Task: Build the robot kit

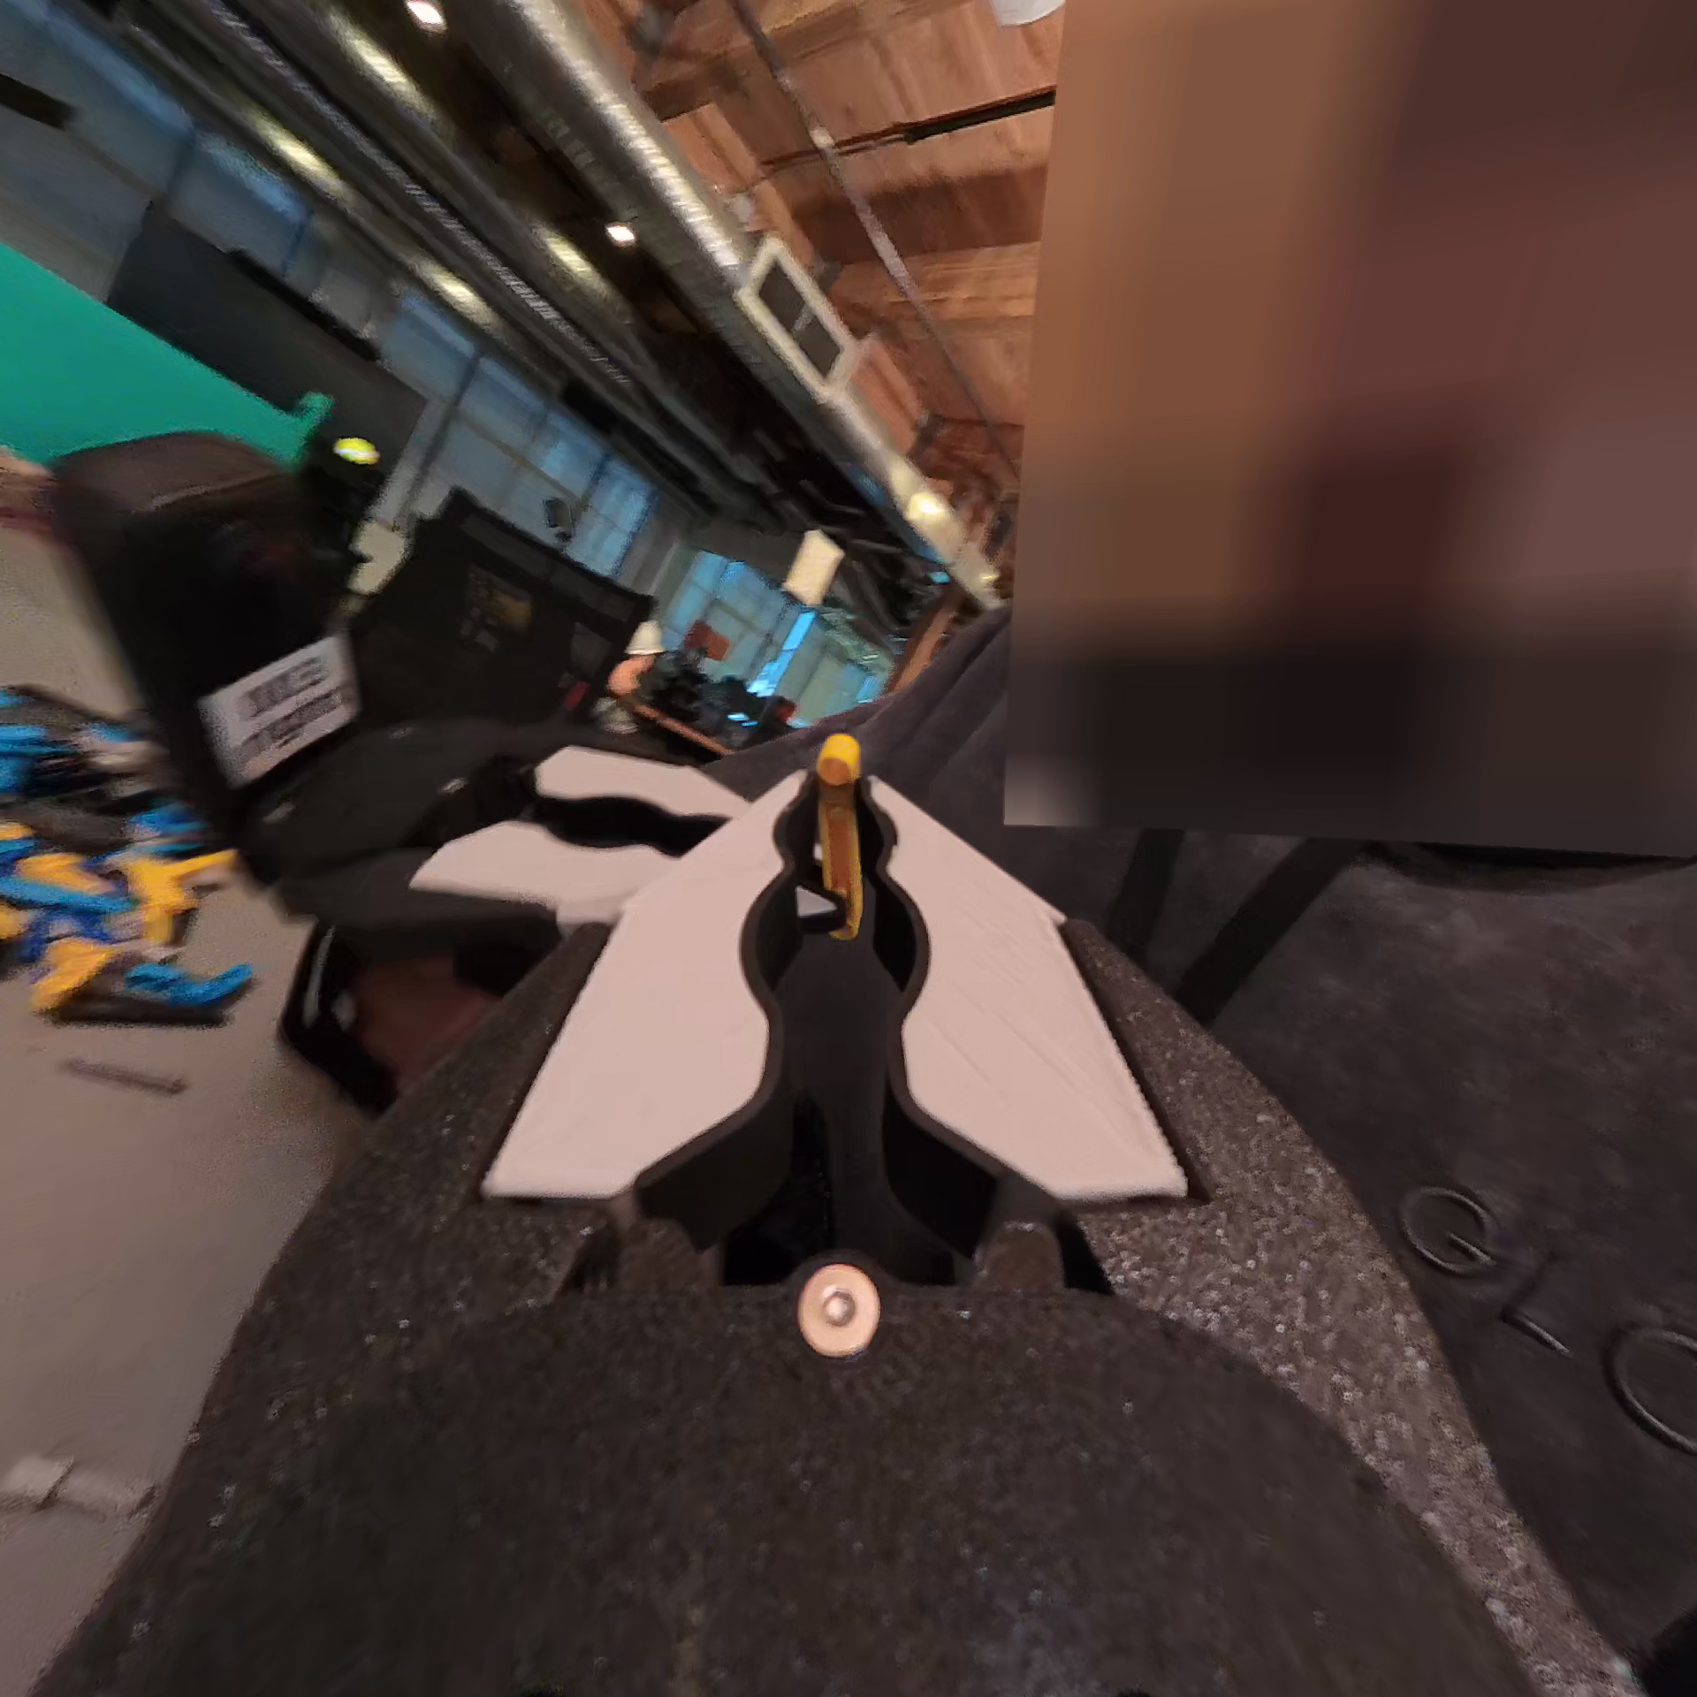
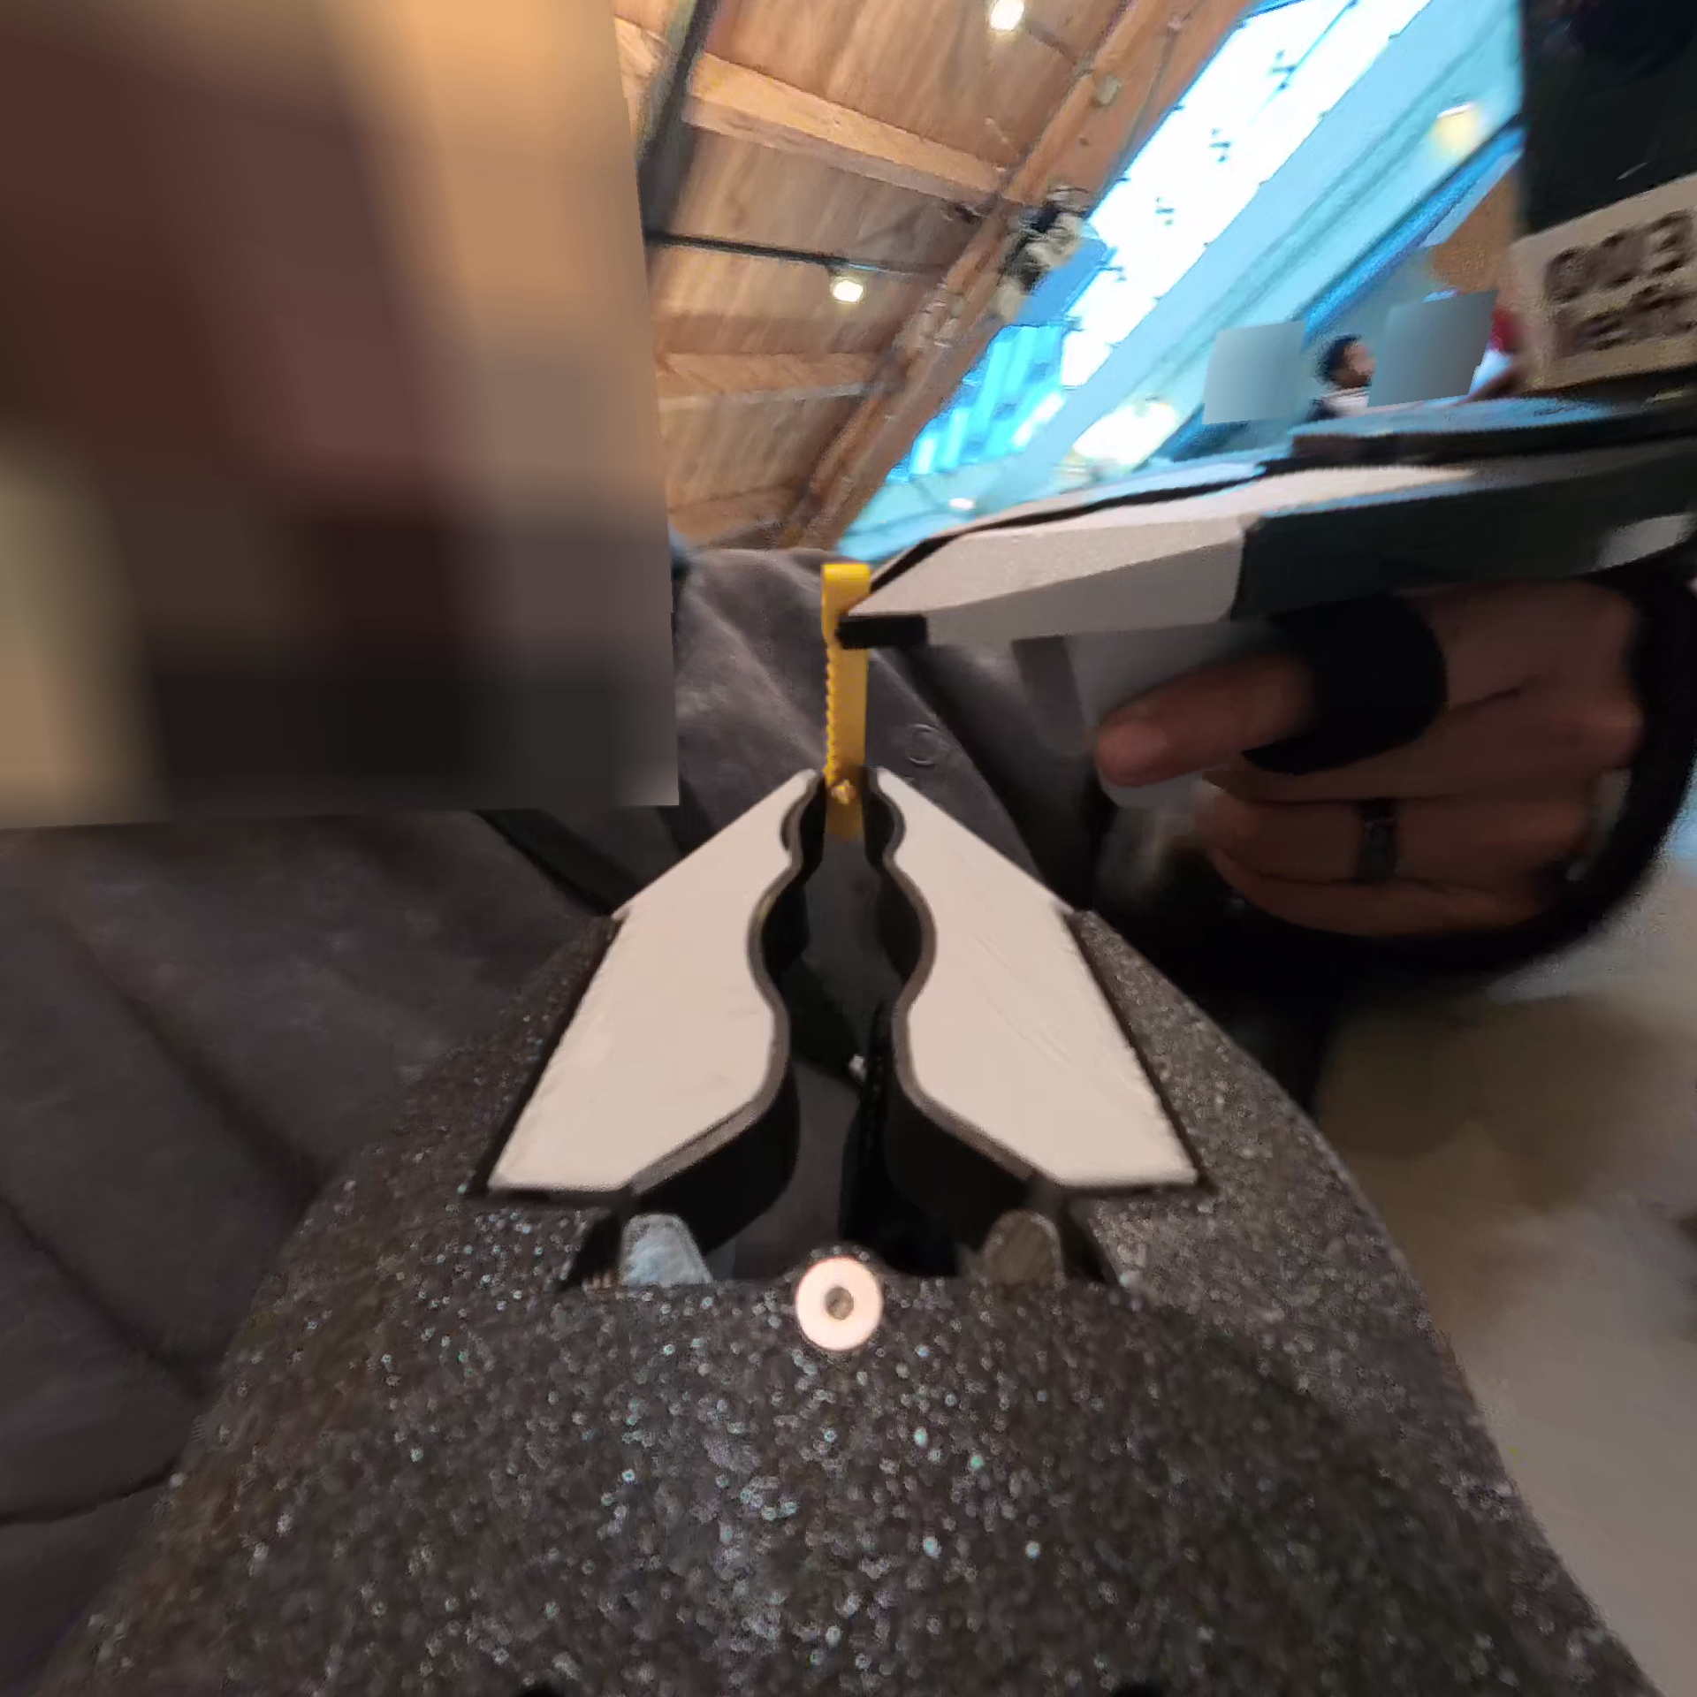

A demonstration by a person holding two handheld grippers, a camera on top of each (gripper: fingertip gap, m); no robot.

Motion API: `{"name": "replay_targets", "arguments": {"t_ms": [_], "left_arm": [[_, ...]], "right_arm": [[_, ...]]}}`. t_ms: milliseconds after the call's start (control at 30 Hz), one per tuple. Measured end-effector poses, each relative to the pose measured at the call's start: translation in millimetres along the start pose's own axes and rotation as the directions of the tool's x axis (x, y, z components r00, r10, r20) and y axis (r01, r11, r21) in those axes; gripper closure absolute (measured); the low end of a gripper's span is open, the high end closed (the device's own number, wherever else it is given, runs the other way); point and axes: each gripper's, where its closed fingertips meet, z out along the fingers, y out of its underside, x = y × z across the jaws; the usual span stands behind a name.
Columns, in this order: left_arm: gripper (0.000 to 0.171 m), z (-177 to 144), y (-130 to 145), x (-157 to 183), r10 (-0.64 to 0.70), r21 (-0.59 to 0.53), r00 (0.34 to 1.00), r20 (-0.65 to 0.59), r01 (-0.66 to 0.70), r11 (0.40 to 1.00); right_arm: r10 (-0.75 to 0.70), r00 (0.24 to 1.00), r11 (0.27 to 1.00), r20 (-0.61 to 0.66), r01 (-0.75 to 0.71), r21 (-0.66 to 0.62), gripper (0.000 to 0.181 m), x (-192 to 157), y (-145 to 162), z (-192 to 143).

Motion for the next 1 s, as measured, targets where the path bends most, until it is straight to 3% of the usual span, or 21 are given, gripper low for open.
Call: {"name": "replay_targets", "arguments": {"t_ms": [67, 133, 200, 267, 333, 400, 567, 733, 833, 1000], "left_arm": [[0.159, -4, -2, -17, 0.050, -0.011, 0.986, 0.161, -0.049, 0.999], [0.152, -19, -6, -41, 0.112, -0.038, 0.907, 0.407, -0.105, 0.994], [0.152, -38, 9, -69, 0.183, -0.165, 0.727, 0.662, -0.098, 0.982], [0.151, -59, 45, -97, 0.303, -0.355, 0.486, 0.820, 0.018, 0.935], [0.151, -73, 78, -115, 0.408, -0.466, 0.305, 0.861, 0.151, 0.872], [0.151, -74, 94, -126, 0.436, -0.482, 0.238, 0.868, 0.198, 0.854], [0.148, -75, 116, -147, 0.273, -0.336, 0.232, 0.933, 0.301, 0.892], [0.147, -77, 126, -155, 0.219, -0.286, 0.216, 0.951, 0.358, 0.889], [0.147, -76, 128, -156, 0.206, -0.280, 0.228, 0.952, 0.367, 0.887], [0.147, -69, 130, -160, 0.195, -0.285, 0.264, 0.945, 0.367, 0.886]], "right_arm": [[-0.118, 0.968, 0.992, -0.223, 0.104, -0.070, 0.174, 9, 1, -21], [-0.262, 0.813, 0.964, -0.521, 0.200, -0.173, 0.175, 24, -3, -62], [-0.339, 0.566, 0.940, -0.751, 0.233, -0.249, 0.174, 37, -8, -113], [-0.353, 0.381, 0.932, -0.854, 0.225, -0.284, 0.174, 45, -5, -149], [-0.320, 0.352, 0.940, -0.880, 0.237, -0.247, 0.174, 50, -2, -158], [-0.292, 0.386, 0.945, -0.875, 0.258, -0.202, 0.174, 54, 0, -157], [-0.302, 0.374, 0.950, -0.877, 0.193, -0.245, 0.174, 67, 13, -162], [-0.283, 0.203, 0.957, -0.938, -0.006, -0.290, 0.174, 91, 35, -188], [-0.265, 0.210, 0.942, -0.941, -0.152, -0.299, 0.174, 102, 57, -184], [-0.239, 0.256, 0.939, -0.937, -0.184, -0.289, 0.174, 113, 60, -170]]}}
